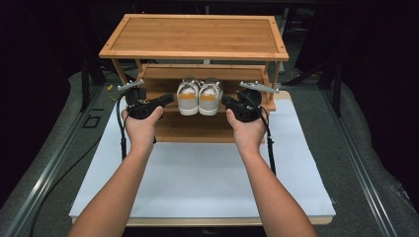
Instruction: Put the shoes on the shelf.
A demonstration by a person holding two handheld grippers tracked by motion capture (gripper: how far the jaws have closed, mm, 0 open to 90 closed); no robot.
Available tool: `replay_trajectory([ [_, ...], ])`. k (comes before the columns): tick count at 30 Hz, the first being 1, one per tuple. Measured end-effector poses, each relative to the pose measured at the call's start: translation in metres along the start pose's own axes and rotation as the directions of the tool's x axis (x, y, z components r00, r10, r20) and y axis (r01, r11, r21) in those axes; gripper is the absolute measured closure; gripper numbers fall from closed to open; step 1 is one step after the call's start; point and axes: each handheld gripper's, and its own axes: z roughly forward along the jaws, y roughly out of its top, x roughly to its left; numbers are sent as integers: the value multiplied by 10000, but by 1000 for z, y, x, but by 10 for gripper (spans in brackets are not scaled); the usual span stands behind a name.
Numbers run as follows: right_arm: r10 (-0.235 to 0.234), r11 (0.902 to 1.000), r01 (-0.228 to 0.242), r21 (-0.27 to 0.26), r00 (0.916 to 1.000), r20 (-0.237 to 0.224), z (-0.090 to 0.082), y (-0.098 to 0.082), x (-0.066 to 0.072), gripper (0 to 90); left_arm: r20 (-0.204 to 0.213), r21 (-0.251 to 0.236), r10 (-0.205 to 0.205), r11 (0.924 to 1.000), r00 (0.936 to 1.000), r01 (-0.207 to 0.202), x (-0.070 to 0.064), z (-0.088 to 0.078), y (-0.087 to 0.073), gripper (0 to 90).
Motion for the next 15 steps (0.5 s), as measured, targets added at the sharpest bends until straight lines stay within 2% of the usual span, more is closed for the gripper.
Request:
replay_trajectory([
  [4, -2, 10000, 2, 14, 10000, 50, 3, -5, 0, 883, -22, 108, 138, 9998, 9999, -138, -2, 3, -5, 873],
  [6, 11, 10000, -10, -40, 10000, 71, 3, -6, 0, 889, -18, 138, 48, 9999, 10000, -48, -4, 6, -8, 880],
  [7, 72, 9999, -73, 100, 10000, 58, 2, -6, 0, 892, -48, 191, 145, 9997, 9999, -144, -4, 7, -8, 880],
  [10, 166, 9999, -166, -43, 9999, -29, 4, -7, 1, 893, -172, 186, 251, 9995, 9995, -248, -7, 8, -9, 882],
  [15, 163, 9998, -163, -74, 9999, -19, 7, -9, 4, 881, -267, 242, 276, 9993, 9993, -270, -5, 11, -12, 879],
])
